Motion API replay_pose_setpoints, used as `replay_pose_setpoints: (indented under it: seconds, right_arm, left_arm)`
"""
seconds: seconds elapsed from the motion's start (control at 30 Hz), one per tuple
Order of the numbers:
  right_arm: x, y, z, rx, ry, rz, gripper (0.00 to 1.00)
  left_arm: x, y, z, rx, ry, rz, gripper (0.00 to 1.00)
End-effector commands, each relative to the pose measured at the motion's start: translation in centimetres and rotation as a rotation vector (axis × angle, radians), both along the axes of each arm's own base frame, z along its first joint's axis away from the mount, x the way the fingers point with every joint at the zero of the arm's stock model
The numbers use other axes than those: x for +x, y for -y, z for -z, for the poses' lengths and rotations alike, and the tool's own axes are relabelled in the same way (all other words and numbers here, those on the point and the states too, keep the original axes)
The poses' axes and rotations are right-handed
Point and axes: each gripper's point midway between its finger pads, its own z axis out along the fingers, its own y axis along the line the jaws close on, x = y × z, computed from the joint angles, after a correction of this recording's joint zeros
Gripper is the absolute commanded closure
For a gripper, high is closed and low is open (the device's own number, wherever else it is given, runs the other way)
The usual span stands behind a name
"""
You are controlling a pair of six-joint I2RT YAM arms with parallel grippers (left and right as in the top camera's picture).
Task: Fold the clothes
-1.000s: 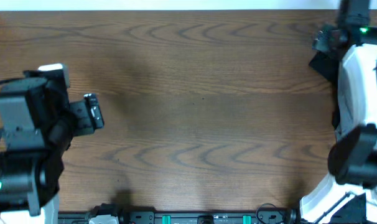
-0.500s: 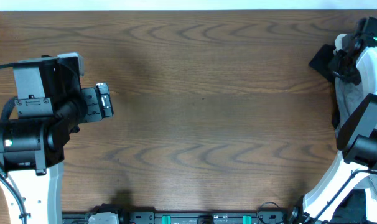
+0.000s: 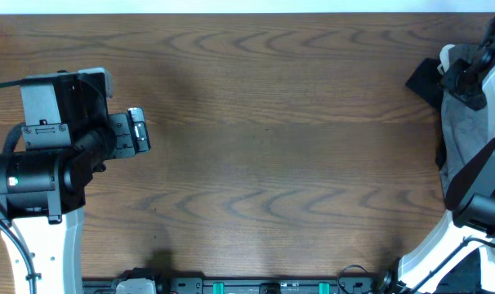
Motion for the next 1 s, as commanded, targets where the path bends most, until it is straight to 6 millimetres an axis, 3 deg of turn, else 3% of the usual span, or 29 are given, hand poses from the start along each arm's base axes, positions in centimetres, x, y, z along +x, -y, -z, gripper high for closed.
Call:
replay_pose_setpoints:
  seconds: [0.0, 0.13, 0.2, 0.23, 0.27, 0.4, 0.53, 0.67, 0.77, 0.87, 0.9, 0.97]
  right_arm:
    - [-0.8, 0.1, 1.7, -0.010, -0.051, 0.026, 0.36]
    - [-2.3, 0.7, 4.2, -0.036, -0.122, 0.081, 0.37]
    - [-2.7, 0.6, 5.2, -0.031, -0.141, 0.081, 0.42]
    - [-2.8, 0.6, 5.4, -0.032, -0.141, 0.081, 0.50]
    - [-2.8, 0.7, 5.4, -0.038, -0.140, 0.084, 0.65]
    - [-2.1, 1.1, 4.1, -0.048, -0.103, 0.087, 0.98]
    - [-1.2, 1.0, 0.6, -0.046, -0.011, 0.081, 0.99]
    - [-0.4, 0.5, -6.1, -0.063, 0.156, 0.039, 0.99]
    - [-1.0, 0.3, -10.3, -0.100, 0.242, 0.025, 0.99]
    - [-1.8, -0.1, -11.4, -0.118, 0.239, -0.012, 0.99]
    - [-2.1, -0.3, -11.2, -0.113, 0.224, -0.013, 0.86]
    - [-2.6, -0.9, -9.7, -0.091, 0.171, -0.024, 0.71]
  left_arm:
    - [-0.1, 0.0, 0.3, -0.006, -0.012, -0.001, 0.12]
    - [-0.1, 0.0, 0.3, -0.006, -0.015, -0.001, 0.12]
    - [-0.1, 0.0, 0.3, -0.006, -0.015, -0.001, 0.12]
    - [-0.1, 0.0, 0.3, -0.006, -0.015, -0.001, 0.11]
    - [-0.1, 0.0, 0.3, -0.006, -0.015, -0.001, 0.12]
    - [-0.1, 0.0, 0.3, -0.006, -0.015, -0.001, 0.12]
    - [-0.1, 0.0, 0.3, -0.006, -0.015, -0.001, 0.12]
    - [-0.1, 0.0, 0.3, -0.006, -0.015, -0.001, 0.11]
    - [-0.1, 0.0, 0.3, -0.006, -0.015, -0.001, 0.11]
    - [-0.1, 0.0, 0.3, -0.005, -0.014, -0.001, 0.11]
    - [-0.1, 0.0, 0.3, -0.005, -0.014, -0.001, 0.11]
    - [-0.1, 0.0, 0.3, -0.005, -0.014, -0.001, 0.11]
